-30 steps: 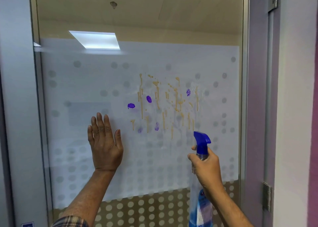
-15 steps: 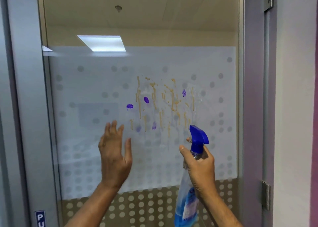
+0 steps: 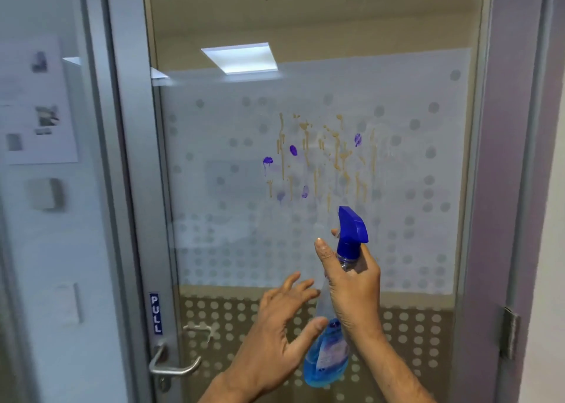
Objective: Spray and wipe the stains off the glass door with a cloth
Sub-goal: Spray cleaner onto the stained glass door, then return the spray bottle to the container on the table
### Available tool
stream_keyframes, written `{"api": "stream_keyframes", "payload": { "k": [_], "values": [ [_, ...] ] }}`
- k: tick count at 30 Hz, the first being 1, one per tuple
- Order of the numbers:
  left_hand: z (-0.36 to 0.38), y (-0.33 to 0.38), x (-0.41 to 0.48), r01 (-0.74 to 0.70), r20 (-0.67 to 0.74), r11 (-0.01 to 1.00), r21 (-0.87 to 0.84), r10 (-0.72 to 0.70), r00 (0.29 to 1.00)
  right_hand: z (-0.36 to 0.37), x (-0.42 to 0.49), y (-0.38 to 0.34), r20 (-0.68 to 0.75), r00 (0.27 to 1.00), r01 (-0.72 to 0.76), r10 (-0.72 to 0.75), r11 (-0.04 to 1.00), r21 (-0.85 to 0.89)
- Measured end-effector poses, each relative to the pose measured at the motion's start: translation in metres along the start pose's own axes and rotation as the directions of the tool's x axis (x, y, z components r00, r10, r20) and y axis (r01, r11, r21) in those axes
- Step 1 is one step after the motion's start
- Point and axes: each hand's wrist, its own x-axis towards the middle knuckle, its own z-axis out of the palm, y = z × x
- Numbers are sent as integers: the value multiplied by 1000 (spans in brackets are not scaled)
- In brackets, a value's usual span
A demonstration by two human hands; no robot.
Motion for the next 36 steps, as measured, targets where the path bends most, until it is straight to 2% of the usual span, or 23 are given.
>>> {"api": "stream_keyframes", "payload": {
  "k": [3, 5, 10, 16, 21, 25, 29, 36],
  "values": [
    [-11, 5, -31, 41, 78, 999, -22, -39, 996, 19, -26, -10, 74, 997, 38, -36, 999, -17],
    [-24, 9, -52, 100, 63, 993, -65, -96, 993, 36, -47, -18, 102, 993, 63, -60, 998, -28],
    [-73, 11, -112, 302, -27, 947, -113, -307, 951, 88, -103, -35, 204, 976, 80, -77, 997, -8],
    [-163, 19, -218, 407, -160, 902, -141, -427, 890, 177, -202, -69, 338, 941, 33, -36, 999, 16],
    [-259, 32, -329, 467, -272, 881, -80, -470, 840, 256, -306, -107, 463, 886, -31, -20, 994, 102],
    [-336, 50, -418, 519, -416, 854, -20, -479, 773, 316, -390, -144, 608, 793, -97, -40, 977, 191],
    [-399, 69, -501, 571, -518, 819, -54, -512, 685, 362, -475, -173, 733, 679, -199, -46, 949, 244],
    [-485, 109, -622, 669, -695, 735, -111, -539, 476, 416, -612, -182, 933, 359, -437, -30, 878, 196]
  ]
}}
